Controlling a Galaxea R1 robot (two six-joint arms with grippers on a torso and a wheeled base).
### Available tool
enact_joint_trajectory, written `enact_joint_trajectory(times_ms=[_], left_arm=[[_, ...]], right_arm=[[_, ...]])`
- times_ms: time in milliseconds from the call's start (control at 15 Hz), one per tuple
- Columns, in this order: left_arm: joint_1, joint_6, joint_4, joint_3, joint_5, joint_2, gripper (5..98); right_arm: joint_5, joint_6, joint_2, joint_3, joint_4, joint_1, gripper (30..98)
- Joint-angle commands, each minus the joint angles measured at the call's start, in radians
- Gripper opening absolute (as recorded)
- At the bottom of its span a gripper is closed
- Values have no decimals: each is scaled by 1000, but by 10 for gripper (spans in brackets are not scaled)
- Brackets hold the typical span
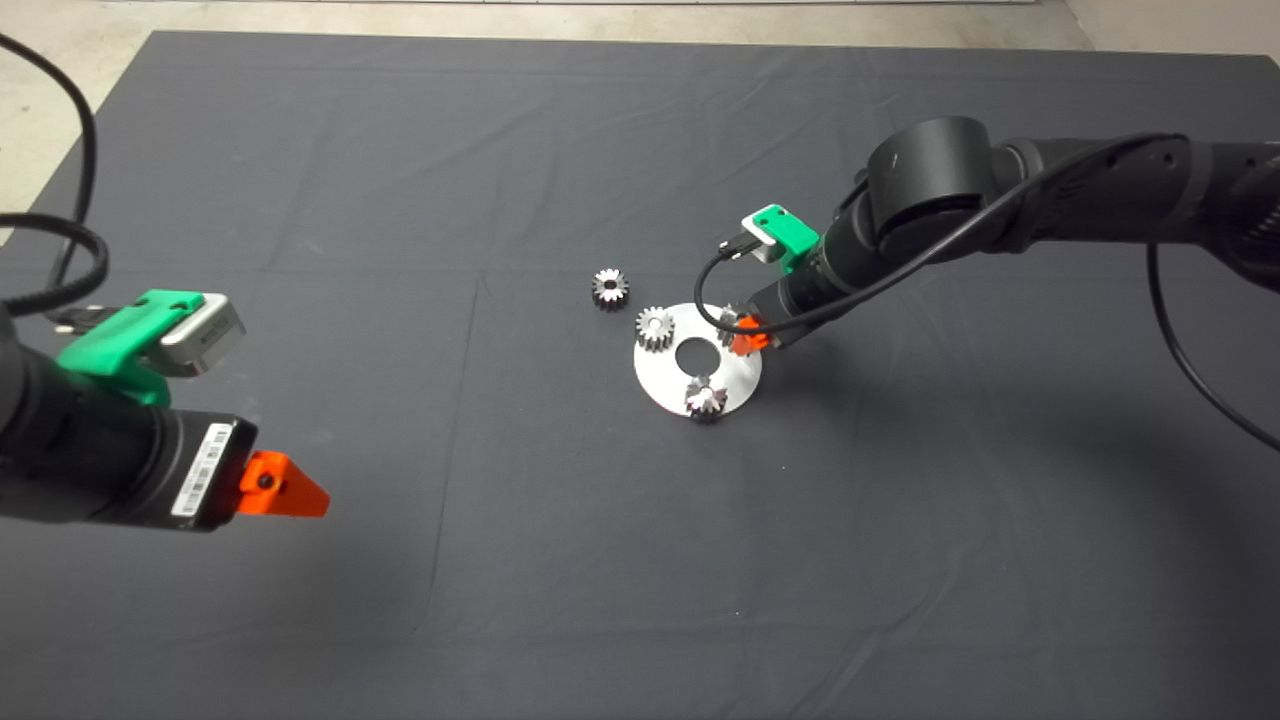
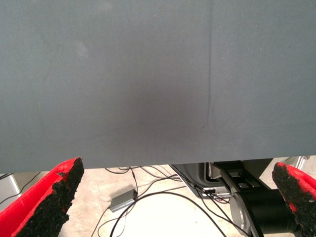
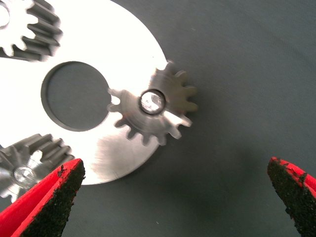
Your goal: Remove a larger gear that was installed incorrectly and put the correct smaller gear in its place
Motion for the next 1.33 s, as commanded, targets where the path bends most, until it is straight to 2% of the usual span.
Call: enact_joint_trajectory(times_ms=[0, 267, 733, 933, 1267], left_arm=[[-16, -4, -13, 18, 6, -3, 981], [-16, -4, -13, 26, 4, -3, 981], [-16, -2, -13, 26, 3, -5, 981], [-16, -2, -13, 26, 4, -6, 981], [-16, -1, -13, 26, 6, -20, 981]], right_arm=[[16, -1, 21, -38, -48, 4, 977], [43, -1, 24, -70, -65, -13, 977], [45, -1, 56, -94, -90, -31, 977], [81, -1, 73, -119, -90, -31, 977], [88, -1, 73, -146, -90, -31, 937]])
